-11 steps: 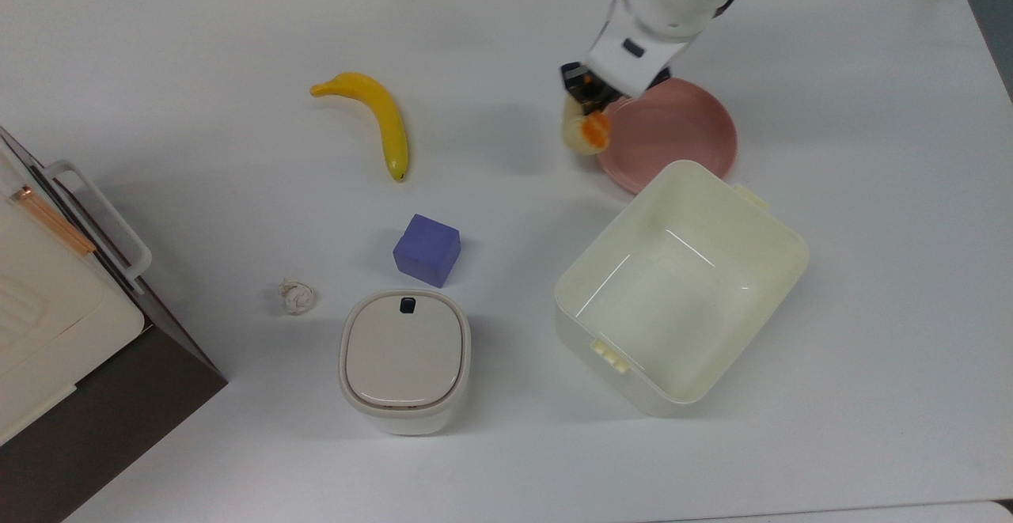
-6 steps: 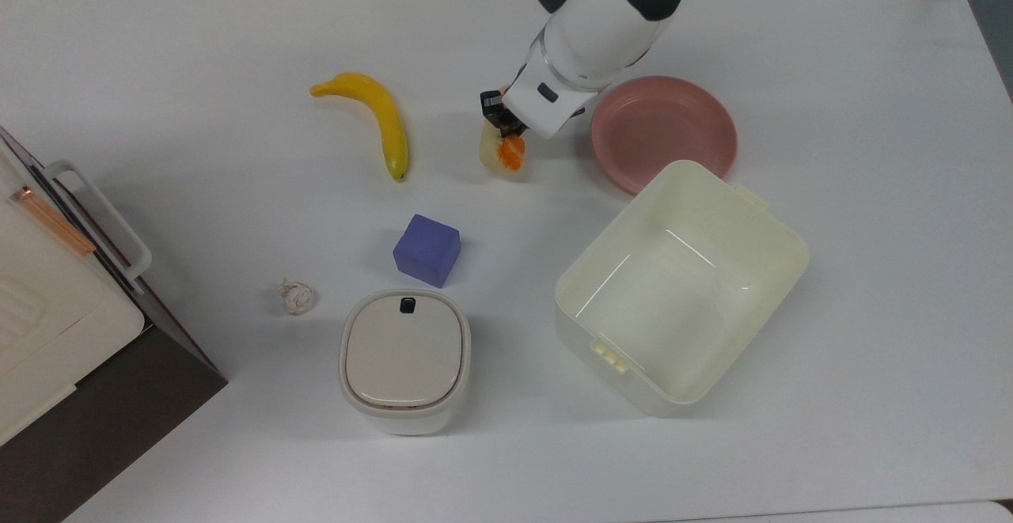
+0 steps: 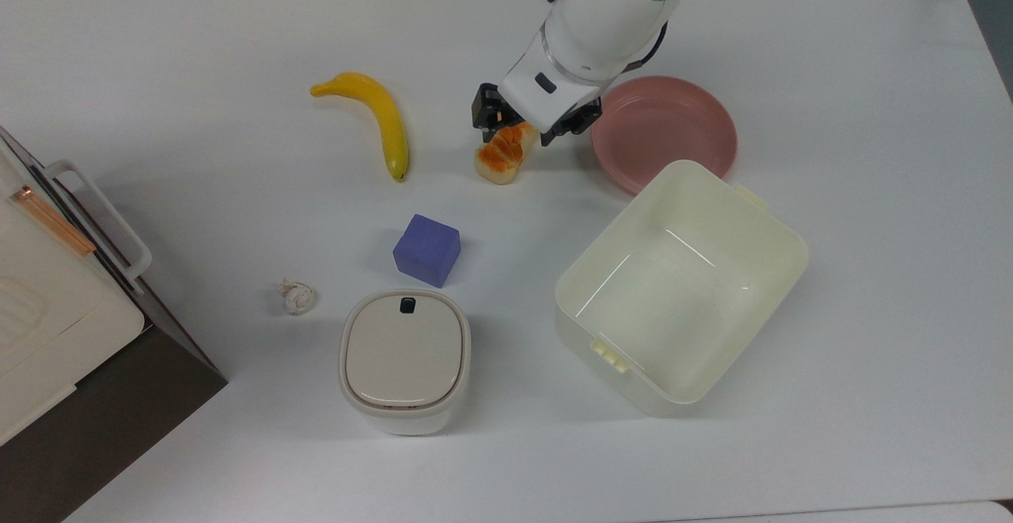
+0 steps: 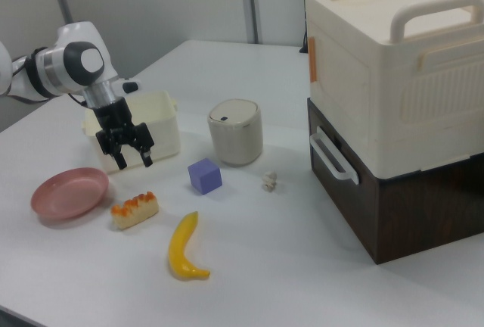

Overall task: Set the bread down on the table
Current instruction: 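Lower the bread roll onto the table and open the gripper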

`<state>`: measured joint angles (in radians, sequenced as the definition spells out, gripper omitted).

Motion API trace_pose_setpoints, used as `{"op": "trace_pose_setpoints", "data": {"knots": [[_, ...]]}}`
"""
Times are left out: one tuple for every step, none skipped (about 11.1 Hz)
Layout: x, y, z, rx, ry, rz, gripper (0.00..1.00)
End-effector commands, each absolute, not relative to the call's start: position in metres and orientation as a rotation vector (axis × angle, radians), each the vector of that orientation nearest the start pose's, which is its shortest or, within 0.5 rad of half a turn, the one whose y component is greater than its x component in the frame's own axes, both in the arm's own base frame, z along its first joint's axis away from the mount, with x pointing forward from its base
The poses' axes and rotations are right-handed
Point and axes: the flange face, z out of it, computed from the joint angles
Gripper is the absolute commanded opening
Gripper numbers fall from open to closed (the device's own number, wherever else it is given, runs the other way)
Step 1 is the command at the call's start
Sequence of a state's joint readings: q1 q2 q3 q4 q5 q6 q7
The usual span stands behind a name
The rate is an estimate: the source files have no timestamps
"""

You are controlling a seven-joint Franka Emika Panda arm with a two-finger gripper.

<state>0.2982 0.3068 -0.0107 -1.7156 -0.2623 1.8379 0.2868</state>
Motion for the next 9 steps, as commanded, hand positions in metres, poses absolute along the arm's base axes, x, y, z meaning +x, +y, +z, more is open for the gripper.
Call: {"op": "trace_pose_setpoints", "data": {"knots": [[0.612,0.129,0.440,-3.427,-0.004,0.090,1.00],[0.611,0.116,0.460,-3.390,0.066,0.050,1.00],[0.613,0.102,0.494,-3.344,0.142,-0.014,1.00],[0.613,0.083,0.517,-3.319,0.215,-0.009,1.00],[0.612,0.072,0.534,-3.295,0.252,0.005,1.00],[0.611,0.056,0.544,-3.267,0.263,0.038,1.00],[0.608,0.044,0.557,-3.233,0.243,0.082,1.00],[0.605,0.029,0.572,-3.201,0.251,0.114,1.00],[0.604,0.012,0.588,-3.171,0.302,0.104,1.00]]}}
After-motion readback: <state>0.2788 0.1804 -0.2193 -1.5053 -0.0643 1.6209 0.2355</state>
